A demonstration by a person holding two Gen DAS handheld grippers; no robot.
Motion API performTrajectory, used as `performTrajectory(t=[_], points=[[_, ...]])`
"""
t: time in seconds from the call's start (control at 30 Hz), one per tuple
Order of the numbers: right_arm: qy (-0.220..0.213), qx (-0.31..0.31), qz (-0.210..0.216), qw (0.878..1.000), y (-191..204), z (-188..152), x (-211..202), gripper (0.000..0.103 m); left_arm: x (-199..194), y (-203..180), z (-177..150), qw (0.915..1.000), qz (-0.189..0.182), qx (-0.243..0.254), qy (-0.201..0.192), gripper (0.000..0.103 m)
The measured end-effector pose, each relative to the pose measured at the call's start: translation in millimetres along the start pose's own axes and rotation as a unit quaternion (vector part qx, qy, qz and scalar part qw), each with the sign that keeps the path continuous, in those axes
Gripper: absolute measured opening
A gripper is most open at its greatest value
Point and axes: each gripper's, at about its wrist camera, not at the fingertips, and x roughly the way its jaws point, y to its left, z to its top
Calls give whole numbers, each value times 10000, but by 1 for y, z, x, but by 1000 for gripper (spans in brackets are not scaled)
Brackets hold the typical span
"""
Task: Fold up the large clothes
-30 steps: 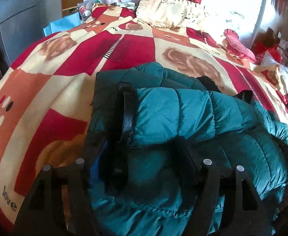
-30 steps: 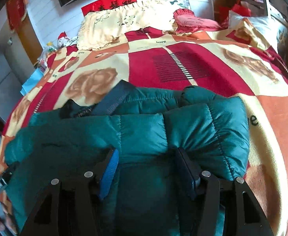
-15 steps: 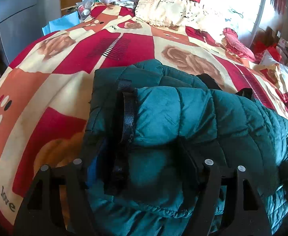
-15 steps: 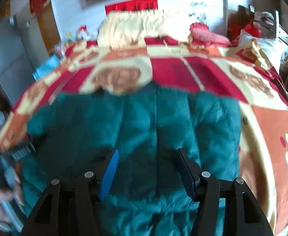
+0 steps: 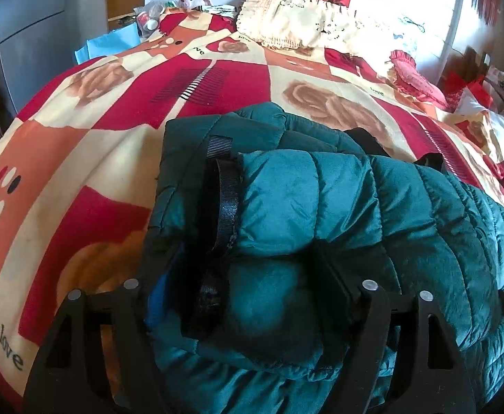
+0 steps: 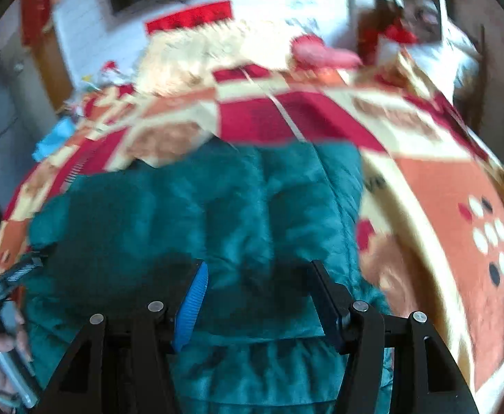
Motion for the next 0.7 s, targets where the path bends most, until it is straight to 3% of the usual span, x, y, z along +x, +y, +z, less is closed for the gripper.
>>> performTrajectory(t=[0.17, 0.37, 0.7], points=[[-53, -149, -78, 9998, 4, -1, 5, 59, -1, 1, 0, 10000, -13, -7, -50, 80], [-170, 179, 104, 9996, -6, -9, -30, 59, -33, 14, -5, 10000, -57, -36, 64, 80], [-63, 488, 480, 9976, -8, -51, -74, 61, -100, 35, -53, 9997, 94, 233, -71, 80]])
